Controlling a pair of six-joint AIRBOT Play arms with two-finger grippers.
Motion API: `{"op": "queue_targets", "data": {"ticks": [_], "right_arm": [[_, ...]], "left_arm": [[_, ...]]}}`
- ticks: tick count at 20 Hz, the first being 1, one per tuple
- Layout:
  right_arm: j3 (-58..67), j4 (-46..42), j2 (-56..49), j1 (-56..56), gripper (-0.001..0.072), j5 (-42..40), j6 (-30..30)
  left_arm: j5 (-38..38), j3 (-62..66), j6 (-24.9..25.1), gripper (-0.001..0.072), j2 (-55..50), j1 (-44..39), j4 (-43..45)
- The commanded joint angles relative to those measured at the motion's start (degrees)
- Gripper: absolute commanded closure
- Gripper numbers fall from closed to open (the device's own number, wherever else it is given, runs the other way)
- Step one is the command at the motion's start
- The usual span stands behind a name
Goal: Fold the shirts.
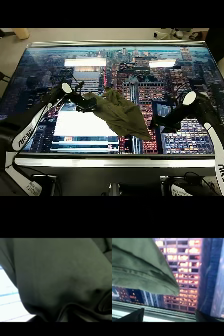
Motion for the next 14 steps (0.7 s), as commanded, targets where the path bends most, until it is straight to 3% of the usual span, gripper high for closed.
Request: {"op": "queue_targets", "data": {"ticks": [1,2,8,9,10,11,14], "right_arm": [[-4.9,3.43,-1.49,0.0,0.0008,-2.78,-2.14],[-6.1,4.98,-2.4,0.0,0.0011,-4.11,-2.45],[-7.65,16.48,-10.58,2.45,0.0055,-10.27,-6.97],[-7.63,16.52,-11.04,3.69,0.0307,-12.46,-6.84],[-7.43,16.59,-10.93,4.13,0.0658,-14.1,-6.38],[-6.56,16.92,-10.64,4.09,0.0692,-14.08,-5.22],[1.86,15.1,-5.49,2.97,0.0694,-10.1,-6.95]], "left_arm": [[3.13,-0.13,0.66,0.0595,-0.39,-0.44,-1.84],[3.1,-0.13,1.95,0.0669,0.07,-0.44,-2.03],[3.15,-0.13,4.42,0.0675,5.95,-0.9,-1.97],[3.17,-0.13,4.57,0.0675,7.15,-1.29,-1.95],[3.19,-0.13,5.81,0.0675,8.48,-1.64,-2.19],[3.37,-0.13,7.43,0.0675,10.19,-1.77,-2.19],[3.8,1.88,13.57,0.0676,18.29,-1.73,-2.14]]}}
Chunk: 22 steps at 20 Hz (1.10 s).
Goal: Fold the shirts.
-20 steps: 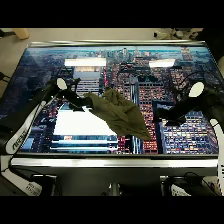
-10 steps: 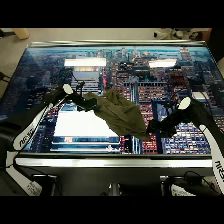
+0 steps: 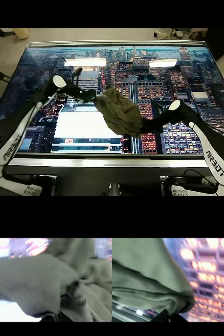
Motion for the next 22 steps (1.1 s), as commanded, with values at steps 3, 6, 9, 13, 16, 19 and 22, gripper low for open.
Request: {"op": "queue_targets", "data": {"ticks": [3,6,9,13,16,19,22], "right_arm": [[22.32,-4.57,14.08,-0.61,0.0694,3.56,-4.07],[40.63,-14.53,26.99,-0.55,0.0694,0.31,-4.15],[47.89,-19.85,39.63,-0.57,0.0693,-10.19,-1.07],[47.87,-17.97,45.53,-0.57,0.0693,-14.73,3.74],[47.87,-18.14,41.88,-0.55,0.0693,-11.89,3.74],[47.87,-19.45,34.97,-0.55,0.0693,-6.21,3.54],[47.87,-21.46,22.58,-0.57,0.0692,-5.86,3.5]], "left_arm": [[2.16,10.14,8.22,0.0676,17.05,0.46,-0.15],[6.43,20.35,10.88,0.0676,28.81,0.57,4.28],[7.78,23.56,2.84,0.0676,39.95,0.57,17.29],[2.89,23.54,0.42,0.0676,45.29,-0.02,18.56],[-2.34,23.39,0.37,0.0676,43.63,-0.02,21.79],[-5.11,23.39,-1.2,0.0676,39.45,-0.02,29.88],[-13.84,21.14,-1.75,0.0676,32.2,-0.02,33.73]]}}
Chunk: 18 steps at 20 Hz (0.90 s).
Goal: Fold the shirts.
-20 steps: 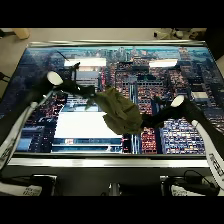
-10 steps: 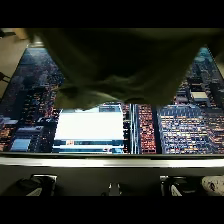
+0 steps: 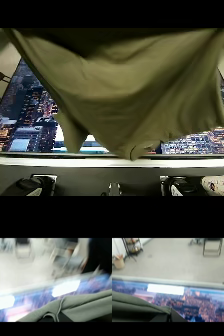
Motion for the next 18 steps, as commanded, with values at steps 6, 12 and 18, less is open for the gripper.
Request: {"op": "queue_targets", "data": {"ticks": [6,12,18], "right_arm": [[0.15,17.79,-39.91,-0.02,0.0691,-7.41,3.28],[1.22,25.55,-46.49,-0.92,0.0034,13.84,5.51],[-32.04,8.52,-22.23,5.88,0.004,21.49,7.52]], "left_arm": [[-8.41,-19.04,-2.47,0.0676,-22.21,-0.04,0.0],[-7.82,-21.84,2.12,0.0676,-29.88,0.26,-6.88],[-9.6,-21.86,4.31,0.0676,-26.8,5.75,-5.77]]}}
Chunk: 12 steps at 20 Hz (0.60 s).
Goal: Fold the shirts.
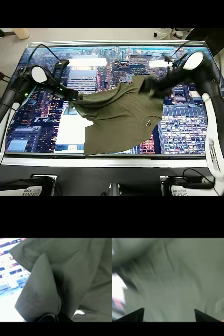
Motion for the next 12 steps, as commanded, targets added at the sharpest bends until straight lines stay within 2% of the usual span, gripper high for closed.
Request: {"op": "queue_targets", "data": {"ticks": [1,3,6,9,12], "right_arm": [[-26.97,-3.23,15.41,4.17,0.0038,-3.26,1.46],[-43.32,1.81,21.53,4.13,0.0041,-8.61,2.27],[-55.78,10.05,23.1,4.22,0.0061,-19.28,4.15],[-60.3,13.99,21.53,4.22,0.0075,-26.27,3.52],[-60.28,20.74,19.28,4.22,0.0092,-31.52,-0.26]], "left_arm": [[-2.29,-0.24,1.88,0.0676,0.5,2.58,-0.33],[-3.06,-0.26,3.37,0.0676,0.79,2.69,-0.33],[-3.06,-0.28,3.32,0.0676,0.96,2.6,-2.14],[-3.67,-0.26,3.32,0.0675,0.98,2.58,-3.96],[-3.87,-0.26,3.3,0.0675,1.11,2.58,-3.98]]}}
